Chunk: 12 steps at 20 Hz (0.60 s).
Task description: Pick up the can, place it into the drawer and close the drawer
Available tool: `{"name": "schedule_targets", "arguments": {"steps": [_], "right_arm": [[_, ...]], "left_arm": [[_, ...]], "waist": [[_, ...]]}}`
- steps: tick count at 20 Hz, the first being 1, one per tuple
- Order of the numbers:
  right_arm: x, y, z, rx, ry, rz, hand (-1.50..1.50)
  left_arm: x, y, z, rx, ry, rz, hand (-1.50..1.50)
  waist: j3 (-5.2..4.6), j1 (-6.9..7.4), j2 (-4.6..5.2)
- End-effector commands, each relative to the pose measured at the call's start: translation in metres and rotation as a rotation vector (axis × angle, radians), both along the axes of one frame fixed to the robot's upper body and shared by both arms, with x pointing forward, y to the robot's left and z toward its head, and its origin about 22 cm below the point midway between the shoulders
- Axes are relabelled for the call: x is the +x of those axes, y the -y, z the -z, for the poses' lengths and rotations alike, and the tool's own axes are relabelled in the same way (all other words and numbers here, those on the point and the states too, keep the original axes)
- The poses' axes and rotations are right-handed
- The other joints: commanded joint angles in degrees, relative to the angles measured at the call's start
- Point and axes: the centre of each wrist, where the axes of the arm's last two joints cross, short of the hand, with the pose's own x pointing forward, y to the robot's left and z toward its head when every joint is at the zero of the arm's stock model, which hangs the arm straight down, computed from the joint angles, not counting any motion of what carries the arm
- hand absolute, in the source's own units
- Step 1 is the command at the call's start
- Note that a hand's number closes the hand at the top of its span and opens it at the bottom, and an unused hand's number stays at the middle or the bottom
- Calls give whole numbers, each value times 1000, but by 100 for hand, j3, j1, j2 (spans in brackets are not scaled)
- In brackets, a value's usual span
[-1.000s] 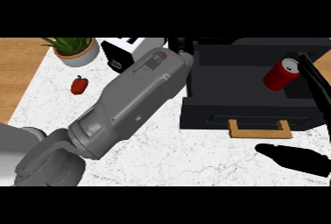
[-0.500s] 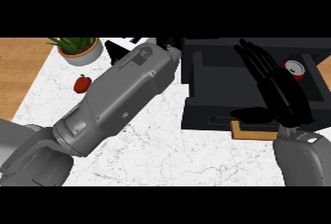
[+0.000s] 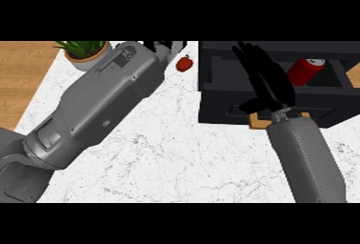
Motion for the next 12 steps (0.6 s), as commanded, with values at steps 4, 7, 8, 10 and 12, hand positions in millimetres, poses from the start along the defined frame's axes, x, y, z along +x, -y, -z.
{"name": "schedule_targets", "arguments": {"steps": [4, 7, 8, 10, 12], "right_arm": [[33, 3, 33, -76, -5, 79, -150], [31, 10, 57, -115, 18, 89, -150], [34, 1, 58, -104, 27, 96, -150], [38, 6, 64, -100, 49, 113, -150], [47, 5, 55, -99, 75, 134, -150]], "left_arm": [[-14, -21, 23, 13, 1, -11, -150], [-11, -42, 7, 31, 17, -24, -150], [-9, -48, -9, 18, 11, -18, -150], [-16, -45, -7, 14, 9, -7, -150], [-16, -56, -6, 9, 5, -9, -150]], "waist": [[2, 80, 16], [5, 43, 30], [6, 57, 31], [7, 116, 39], [6, 119, 53]]}}
